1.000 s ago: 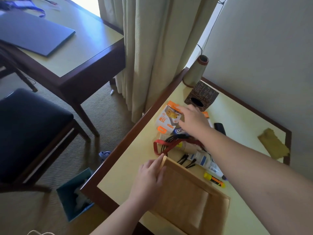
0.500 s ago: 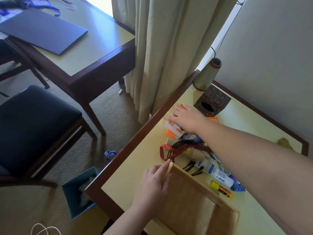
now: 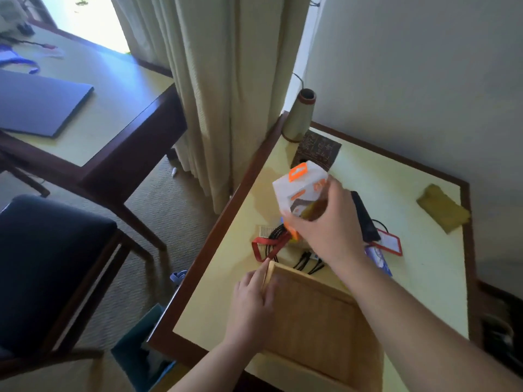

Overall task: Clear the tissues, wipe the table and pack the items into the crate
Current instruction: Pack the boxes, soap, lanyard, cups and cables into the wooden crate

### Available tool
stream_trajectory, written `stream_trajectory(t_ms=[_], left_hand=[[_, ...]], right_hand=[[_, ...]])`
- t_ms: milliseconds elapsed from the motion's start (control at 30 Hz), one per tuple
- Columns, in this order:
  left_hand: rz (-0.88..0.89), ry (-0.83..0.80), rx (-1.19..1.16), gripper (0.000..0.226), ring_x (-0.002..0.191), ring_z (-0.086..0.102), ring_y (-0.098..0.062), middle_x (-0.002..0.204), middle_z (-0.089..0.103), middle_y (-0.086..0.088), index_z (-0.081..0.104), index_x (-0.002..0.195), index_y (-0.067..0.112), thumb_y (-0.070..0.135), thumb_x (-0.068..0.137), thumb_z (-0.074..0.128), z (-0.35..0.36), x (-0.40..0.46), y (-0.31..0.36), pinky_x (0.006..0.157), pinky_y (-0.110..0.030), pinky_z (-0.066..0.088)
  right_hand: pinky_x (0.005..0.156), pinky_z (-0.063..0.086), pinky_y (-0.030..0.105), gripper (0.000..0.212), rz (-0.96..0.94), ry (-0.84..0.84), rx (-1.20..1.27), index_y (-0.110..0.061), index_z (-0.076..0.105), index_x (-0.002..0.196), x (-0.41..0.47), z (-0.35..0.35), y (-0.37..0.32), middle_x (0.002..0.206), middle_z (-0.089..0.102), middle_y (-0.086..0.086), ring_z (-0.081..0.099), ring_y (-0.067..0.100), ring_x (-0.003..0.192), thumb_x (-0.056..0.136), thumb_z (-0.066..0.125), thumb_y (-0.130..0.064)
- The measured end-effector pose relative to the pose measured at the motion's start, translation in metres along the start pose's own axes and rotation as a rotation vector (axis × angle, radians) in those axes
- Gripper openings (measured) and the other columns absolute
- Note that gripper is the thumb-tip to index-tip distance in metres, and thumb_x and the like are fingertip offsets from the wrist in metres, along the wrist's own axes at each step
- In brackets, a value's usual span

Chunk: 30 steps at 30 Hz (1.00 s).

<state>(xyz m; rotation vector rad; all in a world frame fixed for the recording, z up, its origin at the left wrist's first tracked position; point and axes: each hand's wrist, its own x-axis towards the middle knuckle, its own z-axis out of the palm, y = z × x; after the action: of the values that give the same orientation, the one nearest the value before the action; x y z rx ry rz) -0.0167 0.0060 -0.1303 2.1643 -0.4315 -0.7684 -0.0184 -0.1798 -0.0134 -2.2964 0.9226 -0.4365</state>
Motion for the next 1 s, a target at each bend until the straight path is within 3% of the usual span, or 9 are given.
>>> stream_trajectory(t_ms=[67,167,233,367,500,600,700,833,1000], left_hand=[[-0.019,0.002,-0.059,0.049,0.122,0.040,-0.004,0.136,0.050,0.017,0.039,0.155,0.047,0.046,0.107,0.047,0.002,0.001,-0.002,0.102,-0.027,0.036],[-0.049,0.015,-0.175,0.046,0.127,0.047,-0.007,0.135,0.053,0.014,0.045,0.152,0.047,0.047,0.106,0.050,0.005,0.002,-0.006,0.110,-0.038,0.044],[-0.040,0.014,-0.201,0.046,0.129,0.049,-0.009,0.133,0.055,0.012,0.047,0.150,0.046,0.052,0.105,0.049,0.005,0.002,-0.008,0.110,-0.041,0.046],[-0.040,-0.003,-0.236,0.045,0.128,0.048,-0.007,0.130,0.055,0.012,0.050,0.149,0.045,0.056,0.105,0.043,0.001,0.001,-0.006,0.100,-0.026,0.039],[-0.064,-0.033,-0.285,0.042,0.124,0.053,-0.006,0.128,0.056,0.012,0.052,0.144,0.049,0.059,0.105,0.042,0.000,0.003,-0.006,0.098,-0.029,0.046],[-0.087,-0.053,-0.338,0.040,0.119,0.058,-0.005,0.127,0.057,0.014,0.054,0.141,0.051,0.060,0.104,0.044,-0.001,0.003,-0.005,0.086,-0.023,0.052],[-0.078,-0.051,-0.366,0.042,0.120,0.059,-0.007,0.127,0.056,0.016,0.054,0.142,0.050,0.060,0.104,0.045,-0.001,0.003,-0.005,0.094,-0.034,0.056],[-0.088,-0.043,-0.394,0.038,0.119,0.058,-0.006,0.125,0.055,0.016,0.055,0.141,0.049,0.057,0.105,0.045,-0.002,0.002,-0.005,0.087,-0.026,0.054],[-0.094,-0.033,-0.380,0.038,0.125,0.055,-0.008,0.123,0.053,0.024,0.055,0.139,0.054,0.061,0.104,0.043,-0.003,0.002,-0.006,0.107,-0.042,0.050]], right_hand=[[0.079,0.046,0.013,0.085,0.083,-0.002,0.146,-0.038,0.044,0.138,-0.038,-0.018,-0.010,0.126,0.057,-0.018,0.055,-0.001,0.114,0.069,0.083,-0.069],[0.070,0.042,0.009,0.076,0.218,-0.066,0.154,-0.045,0.045,0.126,-0.086,-0.034,-0.013,0.115,0.058,-0.029,0.056,-0.012,0.103,0.066,0.079,-0.077],[0.066,0.044,0.015,0.077,0.342,-0.110,0.084,-0.041,0.047,0.119,-0.110,-0.035,-0.006,0.111,0.063,-0.024,0.061,-0.006,0.099,0.062,0.074,-0.084],[0.064,0.046,0.025,0.081,0.505,-0.203,-0.066,-0.038,0.044,0.112,-0.141,-0.025,0.006,0.107,0.060,-0.022,0.060,0.004,0.095,0.058,0.064,-0.094],[0.076,0.058,0.035,0.088,0.569,-0.251,-0.143,-0.038,0.040,0.116,-0.154,0.000,0.013,0.107,0.057,-0.016,0.062,0.010,0.099,0.054,0.056,-0.100],[0.078,0.060,0.038,0.093,0.592,-0.231,-0.174,-0.034,0.035,0.119,-0.158,0.018,0.014,0.109,0.055,-0.009,0.062,0.016,0.102,0.056,0.055,-0.099],[0.079,0.060,0.038,0.097,0.586,-0.197,-0.204,-0.030,0.032,0.125,-0.158,0.027,0.012,0.111,0.055,-0.005,0.062,0.019,0.105,0.059,0.055,-0.097],[0.079,0.060,0.037,0.097,0.596,-0.213,-0.261,-0.027,0.029,0.125,-0.158,0.035,0.016,0.112,0.054,-0.002,0.063,0.021,0.105,0.062,0.054,-0.097],[0.078,0.053,0.031,0.099,0.694,-0.361,-0.259,-0.024,0.031,0.142,-0.154,0.044,0.036,0.130,0.057,0.002,0.064,0.023,0.113,0.073,0.059,-0.089]])
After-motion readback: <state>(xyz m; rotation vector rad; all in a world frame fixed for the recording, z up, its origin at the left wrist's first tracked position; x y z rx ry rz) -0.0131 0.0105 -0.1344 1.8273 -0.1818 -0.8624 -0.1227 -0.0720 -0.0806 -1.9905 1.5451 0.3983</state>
